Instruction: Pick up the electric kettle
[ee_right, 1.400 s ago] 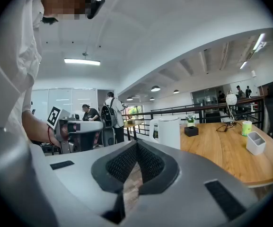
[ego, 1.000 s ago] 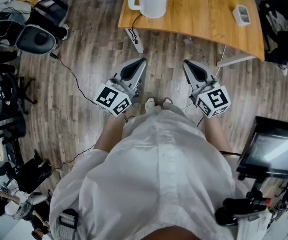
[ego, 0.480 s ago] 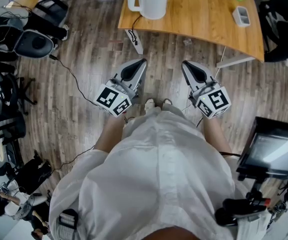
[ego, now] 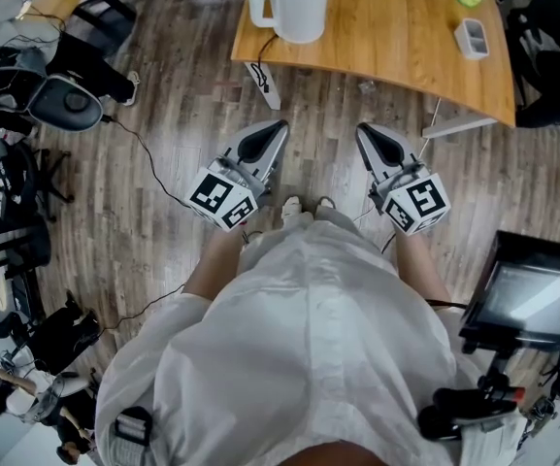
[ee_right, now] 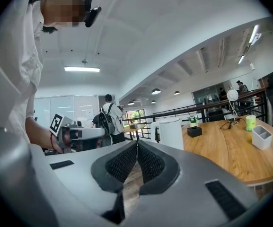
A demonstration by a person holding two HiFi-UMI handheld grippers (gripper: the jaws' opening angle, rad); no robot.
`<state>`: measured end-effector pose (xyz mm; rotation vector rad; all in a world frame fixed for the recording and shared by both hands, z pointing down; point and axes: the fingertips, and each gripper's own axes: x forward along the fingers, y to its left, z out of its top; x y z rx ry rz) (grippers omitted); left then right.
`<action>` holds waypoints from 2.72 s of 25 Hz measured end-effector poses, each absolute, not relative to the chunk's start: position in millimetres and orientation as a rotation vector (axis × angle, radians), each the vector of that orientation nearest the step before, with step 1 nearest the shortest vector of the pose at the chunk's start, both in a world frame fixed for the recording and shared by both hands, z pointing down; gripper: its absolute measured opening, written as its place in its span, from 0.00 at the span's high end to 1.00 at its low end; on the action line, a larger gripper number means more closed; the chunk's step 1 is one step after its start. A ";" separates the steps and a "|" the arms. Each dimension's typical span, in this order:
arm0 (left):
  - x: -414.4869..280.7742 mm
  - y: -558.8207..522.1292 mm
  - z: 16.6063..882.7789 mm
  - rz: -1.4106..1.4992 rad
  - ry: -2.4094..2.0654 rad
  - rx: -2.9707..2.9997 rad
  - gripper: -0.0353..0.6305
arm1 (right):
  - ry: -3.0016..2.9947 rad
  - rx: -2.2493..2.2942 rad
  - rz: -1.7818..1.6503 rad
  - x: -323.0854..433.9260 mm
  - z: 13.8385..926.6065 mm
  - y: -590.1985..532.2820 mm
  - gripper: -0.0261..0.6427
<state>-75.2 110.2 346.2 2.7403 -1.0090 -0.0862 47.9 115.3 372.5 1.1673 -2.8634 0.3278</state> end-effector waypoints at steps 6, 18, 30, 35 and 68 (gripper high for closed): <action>-72.4 115.7 349.5 -0.080 -1.013 2.737 0.94 | -2.869 1.159 0.335 49.5 375.4 120.7 0.94; -61.4 125.9 356.4 -0.091 -1.077 2.696 0.94 | -2.892 1.072 0.336 58.5 381.2 120.1 0.94; -70.6 69.3 364.0 -0.094 -1.118 2.676 0.94 | -2.881 1.065 0.352 61.9 390.3 72.9 0.94; -86.6 40.3 363.4 -0.095 -1.112 2.683 0.94 | -2.869 1.088 0.355 50.7 390.7 49.8 0.94; -82.5 -60.0 396.7 0.006 -1.064 2.652 0.94 | -2.866 0.908 0.338 59.5 411.2 -71.2 0.94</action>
